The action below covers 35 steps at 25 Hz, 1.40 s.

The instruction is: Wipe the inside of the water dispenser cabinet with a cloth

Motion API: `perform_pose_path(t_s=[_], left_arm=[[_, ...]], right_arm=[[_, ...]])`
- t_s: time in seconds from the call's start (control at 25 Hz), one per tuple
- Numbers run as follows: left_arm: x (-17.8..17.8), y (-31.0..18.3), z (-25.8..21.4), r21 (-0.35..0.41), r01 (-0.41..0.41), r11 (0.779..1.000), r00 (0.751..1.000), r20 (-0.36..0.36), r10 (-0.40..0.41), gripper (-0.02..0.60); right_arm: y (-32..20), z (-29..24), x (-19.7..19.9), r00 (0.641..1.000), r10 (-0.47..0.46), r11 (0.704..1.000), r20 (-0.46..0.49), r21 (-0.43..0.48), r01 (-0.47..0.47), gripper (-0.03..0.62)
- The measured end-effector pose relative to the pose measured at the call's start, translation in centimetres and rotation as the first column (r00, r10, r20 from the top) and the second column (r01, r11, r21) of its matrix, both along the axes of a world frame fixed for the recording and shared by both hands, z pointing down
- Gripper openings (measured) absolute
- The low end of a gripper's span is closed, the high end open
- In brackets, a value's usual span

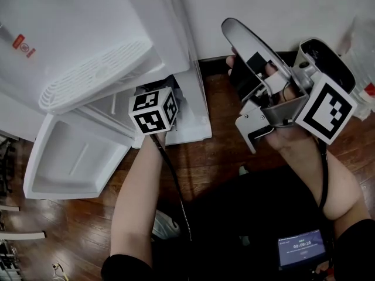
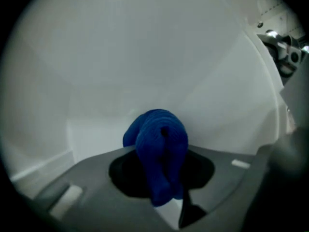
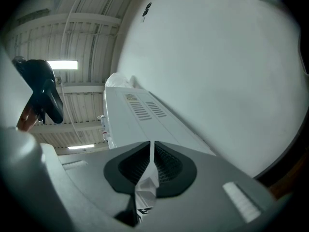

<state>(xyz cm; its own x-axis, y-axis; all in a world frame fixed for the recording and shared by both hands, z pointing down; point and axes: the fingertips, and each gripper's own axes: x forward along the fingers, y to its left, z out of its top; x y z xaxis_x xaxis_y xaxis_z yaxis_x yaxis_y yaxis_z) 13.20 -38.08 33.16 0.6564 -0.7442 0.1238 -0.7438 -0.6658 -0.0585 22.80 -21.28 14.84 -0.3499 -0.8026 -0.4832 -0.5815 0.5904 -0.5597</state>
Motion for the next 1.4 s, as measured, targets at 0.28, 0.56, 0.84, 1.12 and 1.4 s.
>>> perform_pose_path(t_s=[0.28, 0.56, 0.84, 1.12, 1.4], left_arm=[[-7.6, -3.4, 2.5, 0.012, 0.426, 0.905, 0.904, 0.04, -0.426, 0.12], [-12.6, -4.6, 4.4, -0.046, 0.574, 0.817, 0.819, 0.054, -0.572, 0.12], [-1.6, -1.1, 7.5, -0.084, 0.117, 0.99, 0.976, 0.196, -0.098, 0.114], [-2.1, -1.6, 9.0, -0.116, 0.093, 0.989, 0.937, 0.346, -0.048, 0.116], [-13.5, -5.1, 8.8, -0.125, 0.54, 0.832, 0.825, 0.275, -0.494, 0.12]], right_arm=[[-0.2, 0.4, 0.4, 1.0, 0.003, 1.0, 0.015, -0.017, -0.003, 0.029], [-0.4, 1.0, 0.5, 1.0, -0.005, 0.999, 0.03, -0.037, 0.006, 0.026], [-0.4, 0.8, 0.5, 0.998, -0.025, 0.999, 0.049, -0.034, 0.026, 0.026], [-0.4, 0.8, 0.3, 0.997, -0.047, 0.998, 0.057, -0.029, 0.048, 0.025], [-0.4, 0.8, 0.3, 0.996, -0.045, 0.998, 0.071, -0.03, 0.047, 0.025]])
